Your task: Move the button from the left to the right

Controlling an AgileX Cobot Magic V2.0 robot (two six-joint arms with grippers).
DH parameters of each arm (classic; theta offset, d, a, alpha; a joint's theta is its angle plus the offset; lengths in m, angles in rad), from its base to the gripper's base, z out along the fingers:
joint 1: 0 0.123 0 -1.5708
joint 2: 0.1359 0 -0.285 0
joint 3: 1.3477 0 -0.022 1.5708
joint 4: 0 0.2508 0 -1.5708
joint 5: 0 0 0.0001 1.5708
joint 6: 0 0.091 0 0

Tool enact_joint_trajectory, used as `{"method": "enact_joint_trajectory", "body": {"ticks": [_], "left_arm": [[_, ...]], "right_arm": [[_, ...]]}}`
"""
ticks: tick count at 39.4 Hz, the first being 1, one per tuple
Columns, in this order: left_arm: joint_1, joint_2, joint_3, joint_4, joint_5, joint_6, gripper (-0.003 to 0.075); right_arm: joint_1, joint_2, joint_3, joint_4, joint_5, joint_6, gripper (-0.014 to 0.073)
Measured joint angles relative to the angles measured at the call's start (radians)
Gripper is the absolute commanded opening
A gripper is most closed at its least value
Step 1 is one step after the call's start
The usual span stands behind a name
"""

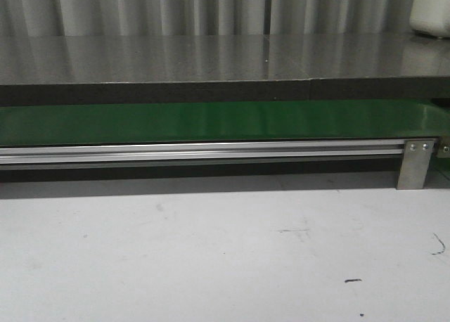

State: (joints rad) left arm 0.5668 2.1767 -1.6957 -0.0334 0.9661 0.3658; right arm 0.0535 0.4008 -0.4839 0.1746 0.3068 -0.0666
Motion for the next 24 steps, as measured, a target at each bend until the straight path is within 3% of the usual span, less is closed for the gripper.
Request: {"method": "enact_joint_trajectory", "body": {"ticks": [5,9,24], "left_arm": [[0.000,0.015,-0.002,0.004,0.024,0.001,0.0258],[0.000,0.017,-0.002,0.008,0.032,0.001,0.0183],[0.000,0.003,-0.096,-0.043,0.116,0.001,0.0169]], "right_arm": [[0.000,0.000,0.000,0.000,0.000,0.000,0.0644],[0.000,0.000,0.000,0.000,0.000,0.000,0.0644],[0.000,0.000,0.000,0.000,0.000,0.000,0.0644]]}}
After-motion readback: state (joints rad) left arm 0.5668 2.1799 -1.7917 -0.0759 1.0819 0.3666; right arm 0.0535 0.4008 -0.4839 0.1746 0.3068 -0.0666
